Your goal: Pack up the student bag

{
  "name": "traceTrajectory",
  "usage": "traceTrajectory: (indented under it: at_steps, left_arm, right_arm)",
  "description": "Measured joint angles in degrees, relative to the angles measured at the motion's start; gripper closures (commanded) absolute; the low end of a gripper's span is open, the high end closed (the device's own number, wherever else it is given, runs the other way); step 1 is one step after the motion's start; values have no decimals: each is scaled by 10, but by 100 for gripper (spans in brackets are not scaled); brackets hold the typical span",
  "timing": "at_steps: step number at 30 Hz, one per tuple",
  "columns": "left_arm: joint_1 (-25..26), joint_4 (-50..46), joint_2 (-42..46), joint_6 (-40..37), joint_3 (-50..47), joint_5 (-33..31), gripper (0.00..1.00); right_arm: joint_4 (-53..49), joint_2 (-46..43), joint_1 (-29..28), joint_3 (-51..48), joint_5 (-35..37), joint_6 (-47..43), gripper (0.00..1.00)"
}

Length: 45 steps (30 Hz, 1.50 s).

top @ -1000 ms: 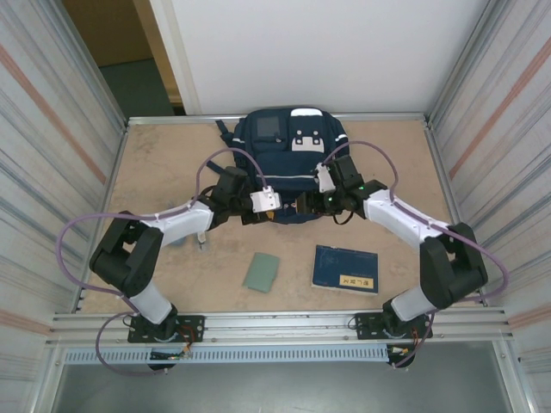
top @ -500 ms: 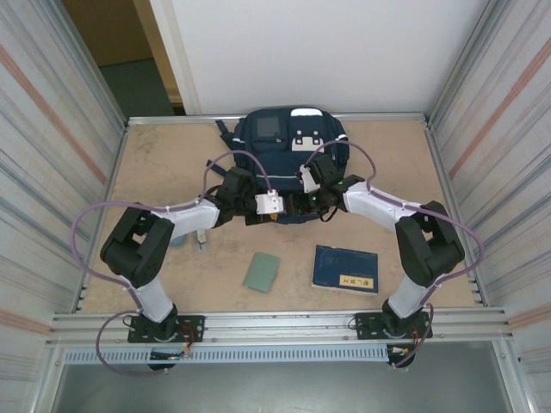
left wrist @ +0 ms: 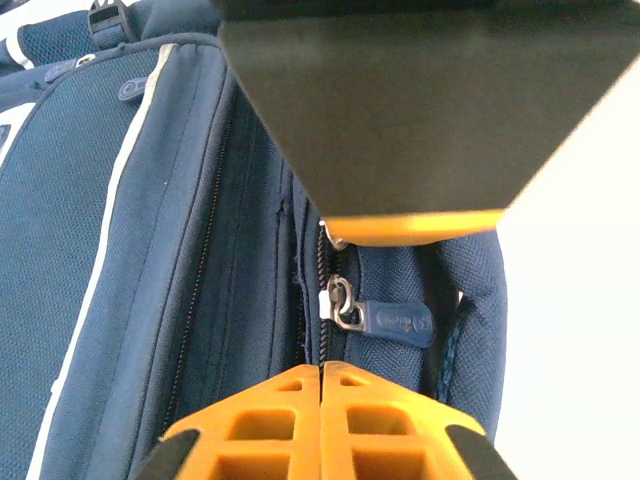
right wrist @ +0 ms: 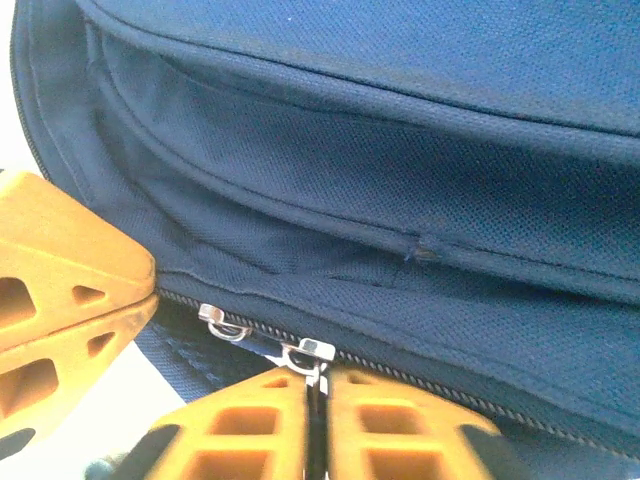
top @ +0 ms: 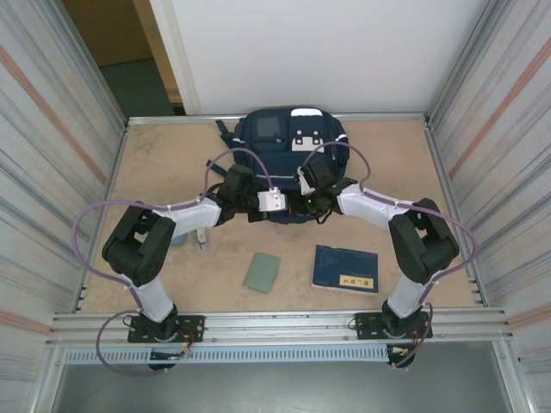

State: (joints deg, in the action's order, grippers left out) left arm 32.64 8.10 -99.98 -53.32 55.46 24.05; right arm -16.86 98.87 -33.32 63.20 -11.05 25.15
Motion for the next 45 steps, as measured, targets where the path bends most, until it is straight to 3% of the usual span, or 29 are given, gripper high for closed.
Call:
traceTrajectory:
  at_steps: [8,16,20,23,27,31,34,37,40,45]
  left_arm:
    - [-2,25,4,0,-13,-9,100]
    - [-46,53,27,35,-36,-41,99]
    - [-66,59,27,103,-34,-53,86]
    - [-75,58,29,183,-34,-111,79]
    - [-94,2,68,322,-34,-206,58]
    - [-99,-151,132,520,10,-256,56]
    - [-106,-262,153,677,71,-228,53]
    - [-101,-315,168,788,75,-195,42]
    - [-82,-349,169,866,57,-183,40]
    - [-76,-373,137,932,50,-177,38]
  right_arm:
    - [-3,-62,9,-42,7,3,100]
    - [-8,-133,75,-94,-24,-7,100]
    - [-2,-133,65,-94,-41,-24,100]
    - [-1,-127,30,-85,-39,-32,100]
    - [1,-95,-21,-58,-40,-32,100]
    - [20,-64,-56,-38,-42,-31,100]
    - [38,-52,-68,-33,-48,-31,100]
    - [50,-46,-72,-32,-56,-31,100]
    - [60,-39,-75,-31,-62,-31,100]
    - [88,-32,-91,-31,-80,-32,100]
